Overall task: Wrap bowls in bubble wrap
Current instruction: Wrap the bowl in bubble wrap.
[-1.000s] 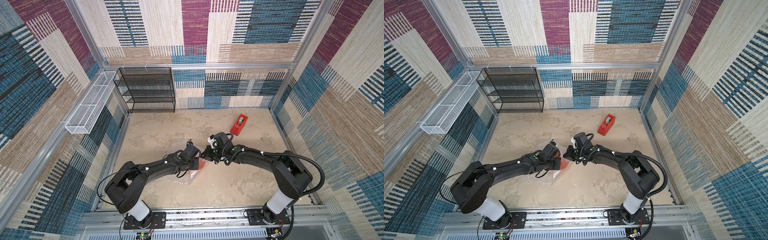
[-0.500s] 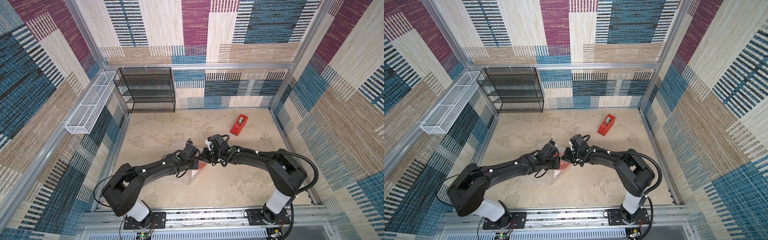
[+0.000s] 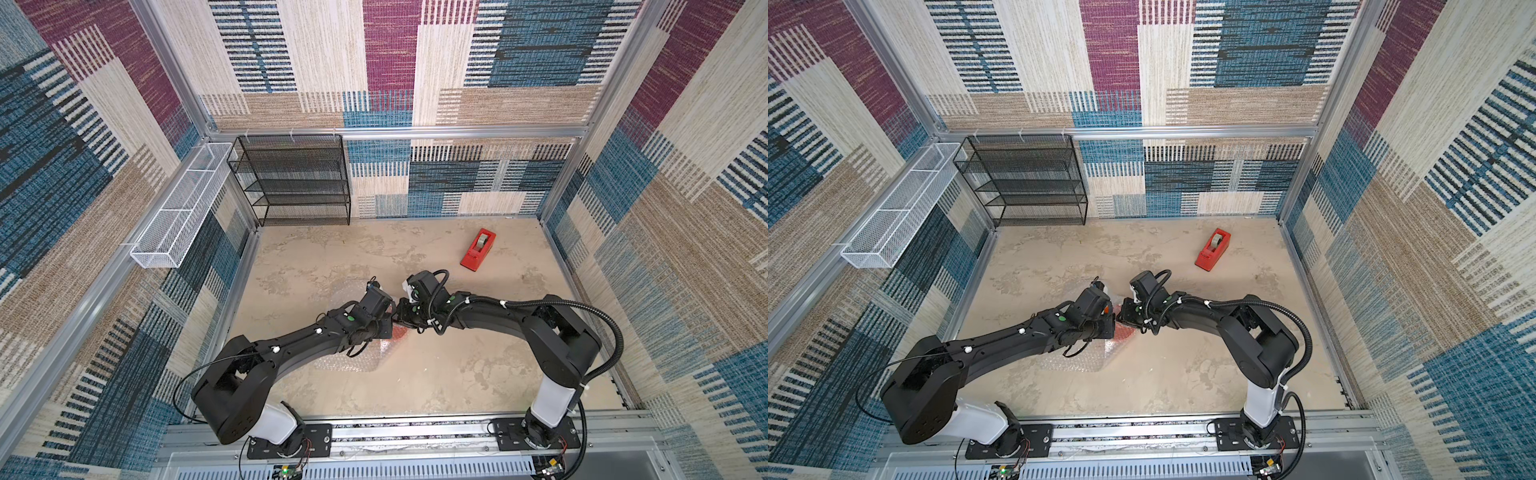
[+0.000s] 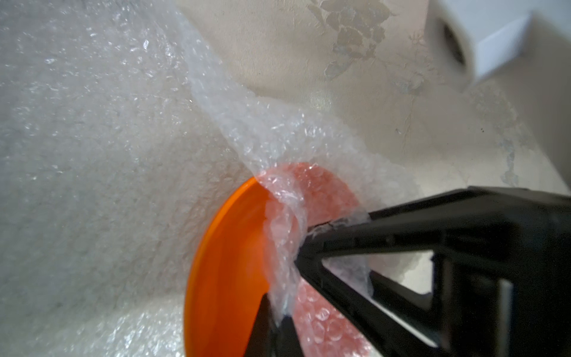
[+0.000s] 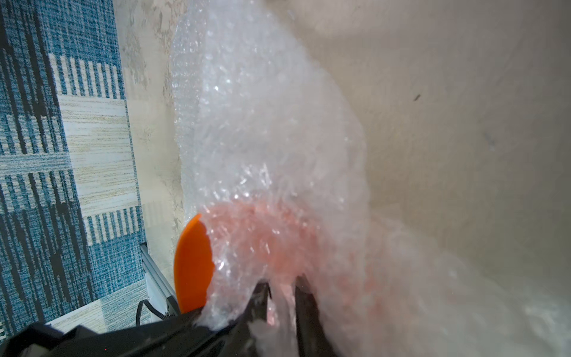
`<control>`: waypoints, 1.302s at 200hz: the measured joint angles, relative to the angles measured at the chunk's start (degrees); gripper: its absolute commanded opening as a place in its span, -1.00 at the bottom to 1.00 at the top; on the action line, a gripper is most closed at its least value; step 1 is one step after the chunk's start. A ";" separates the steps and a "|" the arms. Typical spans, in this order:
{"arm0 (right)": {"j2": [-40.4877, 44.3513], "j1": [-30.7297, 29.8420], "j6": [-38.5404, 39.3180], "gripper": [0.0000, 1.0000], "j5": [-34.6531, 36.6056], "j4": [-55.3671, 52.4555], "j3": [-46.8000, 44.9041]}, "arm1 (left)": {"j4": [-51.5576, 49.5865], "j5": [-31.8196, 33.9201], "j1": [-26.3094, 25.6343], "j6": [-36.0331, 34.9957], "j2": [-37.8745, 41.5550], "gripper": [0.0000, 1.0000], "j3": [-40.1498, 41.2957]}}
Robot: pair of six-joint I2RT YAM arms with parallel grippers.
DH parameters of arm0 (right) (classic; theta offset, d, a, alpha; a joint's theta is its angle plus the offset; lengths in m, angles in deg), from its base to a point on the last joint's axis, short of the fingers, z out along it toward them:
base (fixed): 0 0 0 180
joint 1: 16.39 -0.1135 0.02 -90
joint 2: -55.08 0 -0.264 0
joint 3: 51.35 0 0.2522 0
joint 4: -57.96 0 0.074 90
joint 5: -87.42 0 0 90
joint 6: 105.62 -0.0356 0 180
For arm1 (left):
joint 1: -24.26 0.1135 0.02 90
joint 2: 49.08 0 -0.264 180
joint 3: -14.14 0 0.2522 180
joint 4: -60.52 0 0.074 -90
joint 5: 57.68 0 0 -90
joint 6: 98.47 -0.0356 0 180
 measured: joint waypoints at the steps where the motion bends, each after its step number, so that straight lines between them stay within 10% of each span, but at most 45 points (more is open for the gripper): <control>1: -0.02 -0.02 0.04 -0.57 0.02 0.00 0.04 | 0.00 0.00 0.00 0.00 0.04 -0.97 0.04; 260: -7.37 -4.28 4.13 -0.48 9.35 -12.98 12.46 | -9.51 8.66 10.29 -0.42 14.80 0.03 2.93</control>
